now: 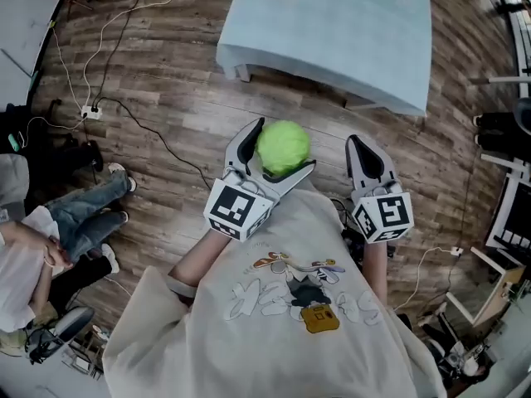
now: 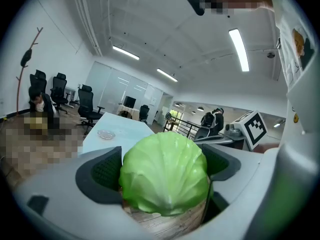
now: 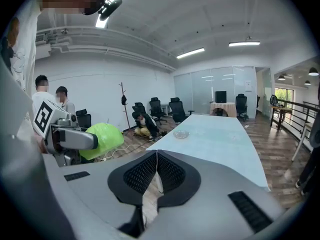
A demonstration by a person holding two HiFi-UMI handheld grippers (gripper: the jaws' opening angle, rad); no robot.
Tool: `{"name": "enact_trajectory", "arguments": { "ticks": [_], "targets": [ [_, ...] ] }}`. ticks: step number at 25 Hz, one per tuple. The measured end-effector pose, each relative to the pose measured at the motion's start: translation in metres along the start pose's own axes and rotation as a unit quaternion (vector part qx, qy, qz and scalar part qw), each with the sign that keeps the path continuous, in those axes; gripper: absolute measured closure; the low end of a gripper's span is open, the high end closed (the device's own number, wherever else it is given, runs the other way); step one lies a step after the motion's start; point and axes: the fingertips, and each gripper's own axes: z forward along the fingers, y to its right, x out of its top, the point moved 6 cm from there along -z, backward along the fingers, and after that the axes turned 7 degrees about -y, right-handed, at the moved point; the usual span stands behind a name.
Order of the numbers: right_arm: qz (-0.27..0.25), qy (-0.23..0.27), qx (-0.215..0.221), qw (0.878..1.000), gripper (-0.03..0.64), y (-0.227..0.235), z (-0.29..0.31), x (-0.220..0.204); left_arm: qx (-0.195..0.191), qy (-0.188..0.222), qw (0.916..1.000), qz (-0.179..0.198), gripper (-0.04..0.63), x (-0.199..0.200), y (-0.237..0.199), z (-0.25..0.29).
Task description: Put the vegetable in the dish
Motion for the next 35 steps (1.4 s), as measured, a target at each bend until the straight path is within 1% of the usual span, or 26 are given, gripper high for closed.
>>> {"name": "enact_trajectory", "arguments": {
  "ticks": [3,8,13,16,19,22,26,31,35],
  "targets": [
    [-0.001,0.003,-0.002,1.000,0.595,-0.006,0.017,0.024,-0.002,0.012,0.9997,-0.022,0.084,0.015,-0.031,0.002],
    [-0.033,0.003,0.003,0.999,0.595,-0.028,0.058,0.059,0.013,0.035,0.9993,-0.008,0.084,0.032,-0.080,-0.011],
    [-0.039,-0.001,0.003,0.999,0.595,-0.052,0.091,0.074,-0.004,0.033,0.9991,-0.025,0.084,0.027,-0.110,-0.028],
    [-0.035,-0.012,0.012,0.999,0.595,-0.061,0.105,0.078,-0.003,0.026,0.9991,-0.034,0.084,0.026,-0.122,-0.035],
    [-0.037,-0.018,0.011,0.999,0.595,-0.064,0.117,0.083,-0.004,0.022,0.9990,-0.040,0.084,0.025,-0.132,-0.038],
    [-0.039,-0.022,0.007,0.999,0.594,-0.061,0.127,0.085,-0.003,0.020,0.9991,-0.038,0.084,0.027,-0.141,-0.033],
    [-0.025,-0.024,0.015,0.999,0.595,-0.048,0.143,0.087,-0.003,0.015,0.9992,-0.036,0.084,0.034,-0.152,-0.016],
    [-0.035,-0.022,0.012,0.999,0.595,-0.021,0.171,0.102,-0.004,0.007,0.9995,-0.029,0.084,0.048,-0.170,0.016],
    [-0.047,-0.023,0.016,0.999,0.595,0.013,0.195,0.122,-0.004,0.005,0.9999,-0.016,0.084,0.072,-0.189,0.059]
  ]
}}
